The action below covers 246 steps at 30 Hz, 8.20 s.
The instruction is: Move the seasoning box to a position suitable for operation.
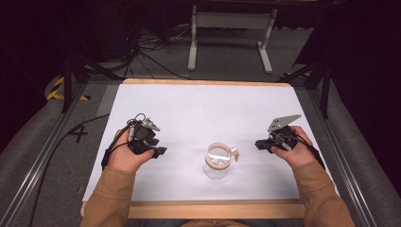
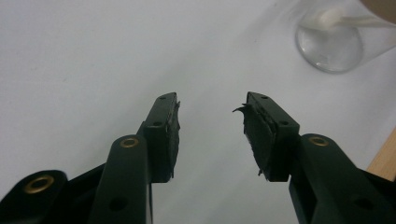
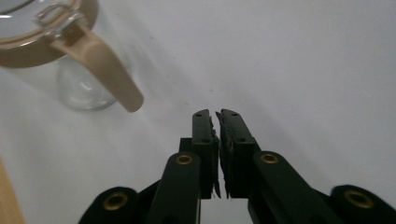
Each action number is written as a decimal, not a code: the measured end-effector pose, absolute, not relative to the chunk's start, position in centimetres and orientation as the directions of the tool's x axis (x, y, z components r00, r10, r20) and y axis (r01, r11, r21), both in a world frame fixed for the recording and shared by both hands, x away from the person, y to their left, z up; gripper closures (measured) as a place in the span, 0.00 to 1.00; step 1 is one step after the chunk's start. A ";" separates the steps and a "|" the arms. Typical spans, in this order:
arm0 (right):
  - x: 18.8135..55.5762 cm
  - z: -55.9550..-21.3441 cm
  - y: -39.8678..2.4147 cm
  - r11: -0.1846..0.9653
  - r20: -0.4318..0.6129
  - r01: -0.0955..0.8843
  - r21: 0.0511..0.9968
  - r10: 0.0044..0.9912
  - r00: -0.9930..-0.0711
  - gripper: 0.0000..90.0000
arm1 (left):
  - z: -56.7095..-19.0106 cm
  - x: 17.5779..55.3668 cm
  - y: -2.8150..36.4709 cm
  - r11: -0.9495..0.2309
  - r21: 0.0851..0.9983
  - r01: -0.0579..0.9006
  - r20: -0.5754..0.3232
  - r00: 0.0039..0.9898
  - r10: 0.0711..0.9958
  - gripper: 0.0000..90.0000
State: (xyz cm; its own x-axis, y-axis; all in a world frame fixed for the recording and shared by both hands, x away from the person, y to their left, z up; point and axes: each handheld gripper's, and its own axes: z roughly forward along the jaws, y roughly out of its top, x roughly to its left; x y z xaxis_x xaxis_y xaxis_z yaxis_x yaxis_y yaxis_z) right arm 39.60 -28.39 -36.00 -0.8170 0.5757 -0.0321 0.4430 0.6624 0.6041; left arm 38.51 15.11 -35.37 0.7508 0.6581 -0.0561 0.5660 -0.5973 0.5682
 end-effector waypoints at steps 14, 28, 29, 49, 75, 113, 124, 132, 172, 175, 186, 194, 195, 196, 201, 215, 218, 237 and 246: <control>37.7 -36.8 -26.5 0.703 0.089 0.366 0.610 0.399 -0.913 1.00 | -34.8 38.9 13.9 -0.635 0.576 0.514 -0.114 0.820 0.560 0.75; 37.9 -38.7 -24.2 0.682 0.132 0.347 0.644 0.348 -0.928 1.00 | -35.0 38.8 13.7 -0.629 0.583 0.514 -0.126 0.822 0.555 0.75; 38.0 -38.7 -24.2 0.677 0.127 0.348 0.649 0.355 -0.926 1.00 | -35.0 38.7 13.7 -0.633 0.579 0.514 -0.124 0.823 0.555 0.75; 40.2 -38.7 -24.0 0.644 0.094 0.349 0.681 0.395 -0.914 1.00 | -35.3 37.1 15.7 -0.597 0.581 0.553 -0.129 0.787 0.603 0.74; 40.9 -35.2 -25.4 0.439 0.049 0.286 0.852 0.476 -0.878 1.00 | -35.8 36.1 15.9 -0.596 0.573 0.562 -0.134 0.782 0.609 0.74; 41.7 -36.5 -24.5 0.411 0.078 0.307 0.858 0.487 -0.870 1.00 | -36.1 35.8 12.9 -0.619 0.604 0.502 -0.160 0.838 0.522 0.76; 41.8 -36.6 -24.5 0.407 0.085 0.314 0.858 0.489 -0.868 1.00 | -35.9 35.4 8.4 -0.526 0.736 0.425 -0.227 0.888 0.399 0.86; 41.6 -36.5 -24.5 0.405 0.078 0.307 0.861 0.492 -0.867 1.00 | -37.0 35.8 4.4 -0.499 0.754 0.427 -0.225 0.882 0.414 0.95; 34.0 -34.4 -22.6 0.545 0.063 0.233 0.805 0.314 -0.948 1.00 | -35.3 36.9 2.6 -0.446 0.811 0.379 -0.199 0.895 0.398 0.91; 34.2 -35.3 -22.1 0.540 0.082 0.284 0.792 0.367 -0.926 1.00 | -35.2 37.0 2.5 -0.446 0.813 0.375 -0.198 0.897 0.394 0.91; 34.7 -35.8 -22.5 0.495 0.087 0.296 0.817 0.401 -0.912 1.00 | -35.2 37.0 2.6 -0.456 0.808 0.373 -0.192 0.898 0.395 0.90; 35.0 -35.6 -22.7 0.474 0.080 0.287 0.833 0.409 -0.909 1.00 | -35.1 36.7 3.0 -0.457 0.804 0.380 -0.193 0.894 0.404 0.89; 35.1 -35.6 -22.8 0.470 0.079 0.284 0.836 0.408 -0.909 1.00 | -35.1 36.7 3.1 -0.463 0.800 0.381 -0.191 0.894 0.406 0.89; 35.1 -35.5 -22.8 0.465 0.079 0.282 0.839 0.409 -0.909 1.00 | -35.1 36.7 3.2 -0.459 0.804 0.378 -0.188 0.894 0.406 0.89; 35.5 -35.1 -23.1 0.440 0.070 0.273 0.855 0.424 -0.903 1.00 | -34.8 36.4 4.6 -0.475 0.791 0.386 -0.168 0.883 0.438 0.87; 36.6 -34.6 -24.8 0.361 0.065 0.269 0.893 0.488 -0.870 1.00 | -33.9 37.5 11.4 -0.441 0.762 0.475 -0.183 0.810 0.558 0.82; 36.9 -34.7 -25.0 0.353 0.061 0.268 0.896 0.502 -0.863 1.00 | -33.6 37.4 12.1 -0.432 0.768 0.474 -0.180 0.806 0.565 0.82; 37.3 -34.4 -26.3 0.305 0.051 0.261 0.916 0.556 -0.830 1.00 | -33.4 37.8 14.3 -0.381 0.775 0.505 -0.206 0.771 0.602 0.81; 36.9 -33.6 -27.6 0.288 0.045 0.255 0.923 0.576 -0.816 1.00 | -33.4 37.9 14.6 -0.383 0.776 0.501 -0.205 0.775 0.598 0.81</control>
